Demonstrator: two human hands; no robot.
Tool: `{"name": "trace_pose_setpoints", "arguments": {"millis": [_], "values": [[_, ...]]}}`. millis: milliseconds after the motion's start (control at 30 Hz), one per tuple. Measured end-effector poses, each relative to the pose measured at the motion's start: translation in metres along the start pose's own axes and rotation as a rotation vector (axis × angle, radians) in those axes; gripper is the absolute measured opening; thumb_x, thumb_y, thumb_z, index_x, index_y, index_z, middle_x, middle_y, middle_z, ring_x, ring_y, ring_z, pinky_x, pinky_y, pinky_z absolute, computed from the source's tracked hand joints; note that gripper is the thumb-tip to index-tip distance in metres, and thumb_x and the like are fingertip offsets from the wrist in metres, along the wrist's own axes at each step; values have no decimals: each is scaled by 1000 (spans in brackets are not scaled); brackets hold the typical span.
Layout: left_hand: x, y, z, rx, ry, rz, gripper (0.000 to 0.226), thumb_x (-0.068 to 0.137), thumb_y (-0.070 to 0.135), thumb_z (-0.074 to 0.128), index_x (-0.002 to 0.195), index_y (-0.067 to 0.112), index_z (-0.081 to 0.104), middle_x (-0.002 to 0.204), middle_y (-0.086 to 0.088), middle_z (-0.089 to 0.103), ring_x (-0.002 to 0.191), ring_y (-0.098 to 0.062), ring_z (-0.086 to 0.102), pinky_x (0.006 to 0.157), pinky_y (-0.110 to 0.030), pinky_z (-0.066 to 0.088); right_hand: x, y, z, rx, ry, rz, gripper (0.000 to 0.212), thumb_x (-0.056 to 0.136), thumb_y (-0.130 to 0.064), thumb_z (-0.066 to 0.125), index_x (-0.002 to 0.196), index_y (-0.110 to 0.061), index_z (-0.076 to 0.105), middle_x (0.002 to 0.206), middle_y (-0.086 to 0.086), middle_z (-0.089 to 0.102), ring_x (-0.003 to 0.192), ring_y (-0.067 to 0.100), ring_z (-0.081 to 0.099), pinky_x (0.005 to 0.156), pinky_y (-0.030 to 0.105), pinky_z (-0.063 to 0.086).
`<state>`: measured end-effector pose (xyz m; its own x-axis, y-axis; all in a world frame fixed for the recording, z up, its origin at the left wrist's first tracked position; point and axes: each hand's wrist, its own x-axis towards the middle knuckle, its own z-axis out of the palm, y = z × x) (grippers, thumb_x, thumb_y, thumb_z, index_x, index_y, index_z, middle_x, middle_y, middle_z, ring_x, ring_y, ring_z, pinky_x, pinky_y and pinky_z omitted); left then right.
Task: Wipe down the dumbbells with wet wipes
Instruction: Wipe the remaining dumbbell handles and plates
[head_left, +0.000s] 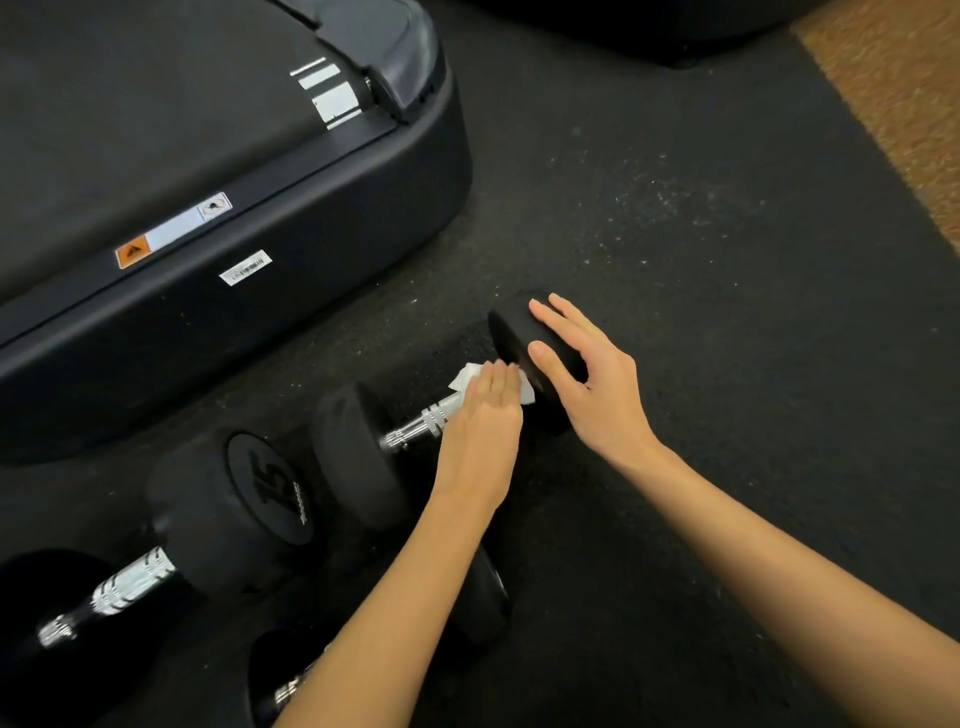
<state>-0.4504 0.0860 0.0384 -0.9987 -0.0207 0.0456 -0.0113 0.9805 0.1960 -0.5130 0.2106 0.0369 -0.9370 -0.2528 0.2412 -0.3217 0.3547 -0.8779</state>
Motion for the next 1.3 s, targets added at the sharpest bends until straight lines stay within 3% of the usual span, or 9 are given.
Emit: {"name": "trace_pose_setpoints", "arguments": {"millis": [133,233,400,533,667,800,933,1100,1300], "values": [[-2,-9,-4,8,-42,74,60,99,-1,43,154,12,23,161,-7,26,149,-19,23,116,-30,27,-3,-1,-1,5,9,-2,43,96,-32,55,139,-30,50,151,-9,39,132,-11,28,81,-1,37],[17,-13,-10,-84,-15,-63,44,102,9,45,145,15,44,135,-11,59,119,-27,58,98,-38,46,0,-3,-1,16,-6,13,44,97,-31,55,140,-27,49,152,-6,39,135,-4,28,82,-9,28],[48,-25,-11,-342,-90,-320,33,102,19,46,75,7,62,76,-9,60,76,-27,60,65,-34,41,-1,-3,-1,27,-5,12,43,96,-31,56,139,-28,50,152,-7,39,136,-3,29,81,-6,31],[42,-26,-2,-357,-31,-334,33,99,11,47,68,1,52,67,-9,54,73,-34,58,61,-36,36,-3,-1,-3,1,-15,-3,44,97,-33,55,140,-29,49,152,-9,37,128,-13,28,77,3,40],[17,-18,-8,-157,38,-115,38,98,4,47,129,21,61,114,-11,69,101,-33,65,86,-42,50,1,0,-2,-13,-28,7,44,97,-36,53,140,-32,48,152,-10,37,137,-1,32,77,4,41],[6,-20,-6,13,-28,47,61,97,1,46,153,17,30,160,-1,30,145,-16,32,109,-30,36,4,0,-2,-19,-25,9,44,96,-35,54,140,-32,49,152,-9,38,137,1,34,81,4,40],[-3,-19,1,191,6,166,61,62,8,83,121,8,68,126,-6,67,118,-16,63,86,-25,54,2,1,-2,-7,-13,6,43,96,-35,56,138,-32,51,151,-9,39,131,-5,37,72,9,41],[4,-18,-4,-250,89,-11,35,95,34,61,122,12,68,134,-6,62,123,-21,58,101,-36,45,3,0,1,2,8,1,42,96,-35,56,137,-32,52,150,-8,42,133,3,42,70,7,40],[11,-24,4,-501,286,-179,22,85,12,74,107,10,73,110,-2,70,105,-13,63,97,-25,46,3,1,2,22,17,14,41,95,-36,56,137,-33,53,150,-8,41,137,5,38,66,6,40]]}}
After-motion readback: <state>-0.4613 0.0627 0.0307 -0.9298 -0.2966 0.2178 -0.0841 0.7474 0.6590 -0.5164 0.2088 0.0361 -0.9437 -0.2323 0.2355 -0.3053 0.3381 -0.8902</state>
